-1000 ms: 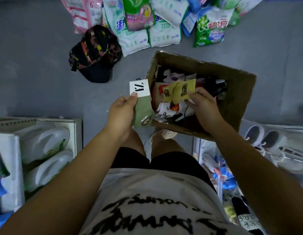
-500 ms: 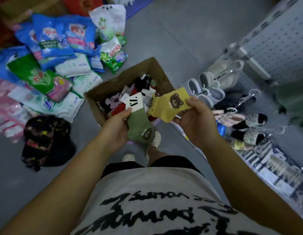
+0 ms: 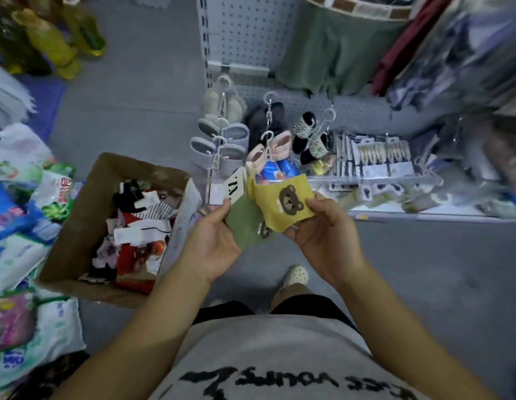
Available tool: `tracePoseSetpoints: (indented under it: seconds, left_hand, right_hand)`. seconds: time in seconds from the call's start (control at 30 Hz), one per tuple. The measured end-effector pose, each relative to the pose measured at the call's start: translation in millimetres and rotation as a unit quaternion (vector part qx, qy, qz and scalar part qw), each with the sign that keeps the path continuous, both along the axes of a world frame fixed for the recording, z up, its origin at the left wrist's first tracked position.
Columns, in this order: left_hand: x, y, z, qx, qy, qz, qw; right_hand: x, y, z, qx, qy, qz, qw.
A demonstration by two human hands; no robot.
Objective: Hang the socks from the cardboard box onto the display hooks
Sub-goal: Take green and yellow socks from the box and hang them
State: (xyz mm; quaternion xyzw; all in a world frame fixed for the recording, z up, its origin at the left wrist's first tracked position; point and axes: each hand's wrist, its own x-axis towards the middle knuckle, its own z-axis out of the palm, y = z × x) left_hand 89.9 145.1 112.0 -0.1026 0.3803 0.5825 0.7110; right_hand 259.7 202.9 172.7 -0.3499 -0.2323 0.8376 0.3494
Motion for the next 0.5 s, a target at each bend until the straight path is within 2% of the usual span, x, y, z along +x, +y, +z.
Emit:
tracePoseSetpoints:
  seconds: [0.1,0.2,0.4,0.5]
  left_hand:
    - [27,22,9,0.0,0.045,-0.028,0.999]
    - [55,42,14,-0.006,0.088,-0.033,0.996]
    - [137,87,26,0.012,0.15,-0.006,0.989]
    - [183,106,31,0.031,0.151,0.0,0.988]
  right_hand:
    - [37,1,-2,0.011,0.0,-0.04,0.999]
    - [77,9,-3,0.044,-0.037,-0.043,0.997]
    - [161,32,2,0.105,-0.105,-0.001,0.989]
    - [211,43,3,0.128,-0.128,0.025,0.983]
